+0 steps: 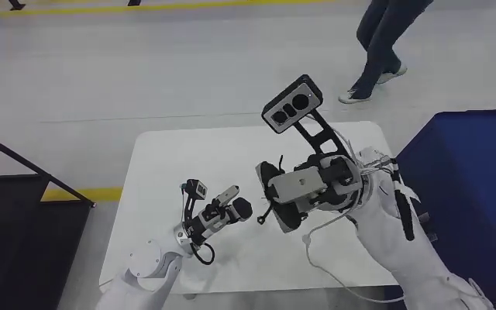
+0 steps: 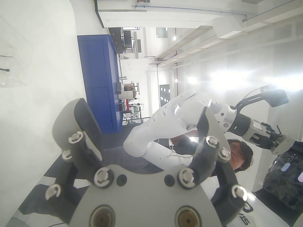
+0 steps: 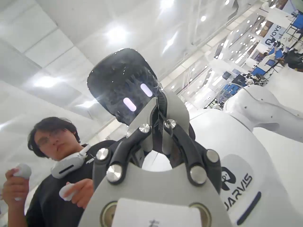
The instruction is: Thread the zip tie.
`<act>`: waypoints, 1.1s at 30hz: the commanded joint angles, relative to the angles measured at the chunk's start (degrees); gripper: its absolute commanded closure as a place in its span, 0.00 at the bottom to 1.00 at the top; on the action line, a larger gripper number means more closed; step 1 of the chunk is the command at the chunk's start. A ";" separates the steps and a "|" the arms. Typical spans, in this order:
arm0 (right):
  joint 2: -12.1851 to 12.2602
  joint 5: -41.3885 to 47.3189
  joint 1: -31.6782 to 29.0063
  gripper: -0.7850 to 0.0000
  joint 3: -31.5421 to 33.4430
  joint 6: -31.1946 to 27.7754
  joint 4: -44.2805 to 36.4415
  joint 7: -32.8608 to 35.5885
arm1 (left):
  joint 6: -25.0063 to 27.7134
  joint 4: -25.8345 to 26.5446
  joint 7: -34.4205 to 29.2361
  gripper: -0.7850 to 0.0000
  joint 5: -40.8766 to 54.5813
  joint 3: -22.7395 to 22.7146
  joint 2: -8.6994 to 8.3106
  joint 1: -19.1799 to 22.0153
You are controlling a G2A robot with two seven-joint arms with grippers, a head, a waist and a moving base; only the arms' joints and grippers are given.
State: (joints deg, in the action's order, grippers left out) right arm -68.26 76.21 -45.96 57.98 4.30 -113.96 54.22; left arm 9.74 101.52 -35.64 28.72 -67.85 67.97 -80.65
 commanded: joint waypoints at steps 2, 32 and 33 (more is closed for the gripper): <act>-0.25 -0.26 -0.30 1.00 -1.27 2.27 0.46 -0.44 | 0.00 0.00 0.00 0.00 0.00 0.00 0.00 0.00; -1.38 -16.48 -3.44 1.00 -2.63 -3.64 1.51 -0.14 | 0.00 0.00 0.00 0.00 0.00 0.00 0.00 0.00; -1.40 -16.00 -3.99 1.00 -2.41 -3.79 1.61 -1.10 | 0.00 0.00 0.00 0.00 0.00 0.00 0.00 0.00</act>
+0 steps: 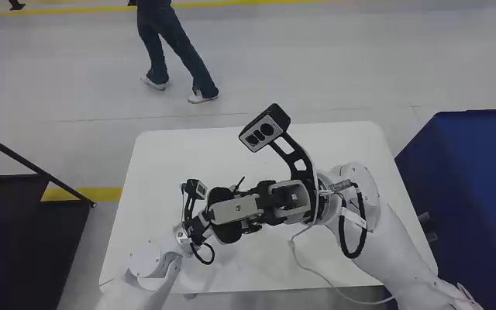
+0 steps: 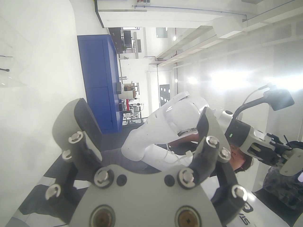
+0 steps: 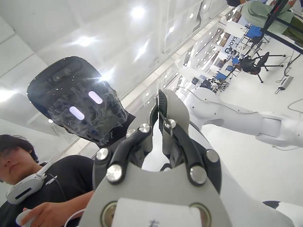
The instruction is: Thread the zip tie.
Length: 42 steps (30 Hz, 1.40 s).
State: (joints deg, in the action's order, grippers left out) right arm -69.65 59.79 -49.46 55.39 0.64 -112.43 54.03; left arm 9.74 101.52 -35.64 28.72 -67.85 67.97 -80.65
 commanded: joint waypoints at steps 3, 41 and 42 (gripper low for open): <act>0.22 3.81 -2.93 1.00 3.73 -0.17 2.31 -3.49 | 0.00 0.00 0.00 0.00 0.00 0.00 0.00 0.00; 4.52 5.33 -17.14 1.00 30.65 6.90 23.58 2.18 | -32.68 0.18 4.24 0.00 -32.28 21.19 3.97 24.84; 4.52 5.33 -17.14 1.00 30.65 6.90 23.58 2.18 | -34.78 -2.34 3.59 0.00 -31.12 22.80 4.84 27.79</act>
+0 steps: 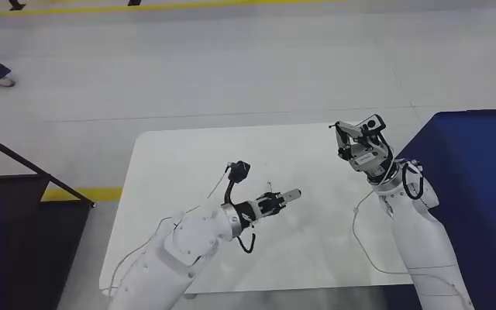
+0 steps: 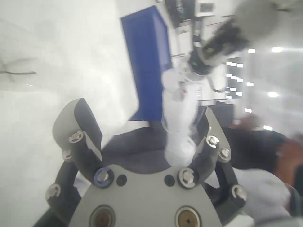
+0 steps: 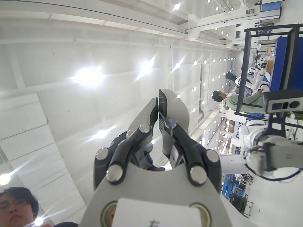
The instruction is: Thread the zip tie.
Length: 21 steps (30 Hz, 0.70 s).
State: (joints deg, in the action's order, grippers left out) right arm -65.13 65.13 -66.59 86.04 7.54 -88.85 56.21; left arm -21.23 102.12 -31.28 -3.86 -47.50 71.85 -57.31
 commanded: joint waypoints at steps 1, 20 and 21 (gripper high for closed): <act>0.00 0.00 0.00 1.00 0.00 0.00 0.00 0.00 | -6.46 -5.70 -1.14 0.00 2.14 3.79 1.81 7.54; 0.00 0.00 0.00 1.00 0.00 0.00 0.00 0.00 | -24.49 -12.69 -10.51 0.00 -5.73 13.65 5.24 21.40; 0.00 0.00 0.00 1.00 0.00 0.00 0.00 0.00 | -24.74 -14.36 -11.75 0.00 -5.01 14.46 5.96 23.29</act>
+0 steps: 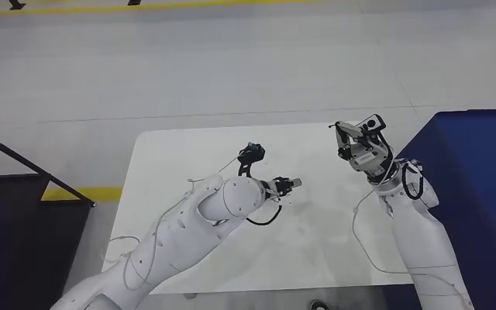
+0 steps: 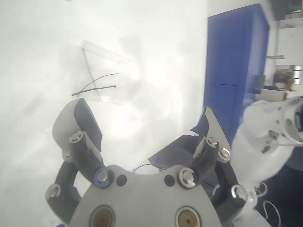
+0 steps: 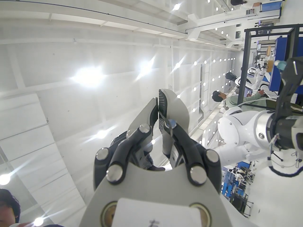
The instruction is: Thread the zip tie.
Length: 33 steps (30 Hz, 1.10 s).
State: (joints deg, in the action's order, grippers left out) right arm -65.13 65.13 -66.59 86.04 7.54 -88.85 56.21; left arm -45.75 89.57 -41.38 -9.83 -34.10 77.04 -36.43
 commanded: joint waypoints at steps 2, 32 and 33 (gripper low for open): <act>0.00 0.00 0.00 1.00 0.00 0.00 0.00 0.00 | -0.24 -5.01 -2.88 0.20 1.35 3.10 2.27 5.84; 0.00 0.00 0.00 1.00 0.00 0.00 0.00 0.00 | 6.02 -24.97 -7.07 0.35 5.75 10.36 10.91 14.25; 0.00 0.00 0.00 1.00 0.00 0.00 0.00 0.00 | 5.99 -25.57 -7.55 0.47 6.04 10.58 11.30 14.50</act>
State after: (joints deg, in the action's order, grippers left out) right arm -65.13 65.13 -66.59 86.04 7.54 -88.85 56.21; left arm -39.61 64.65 -48.52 -4.09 -23.72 87.95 -22.15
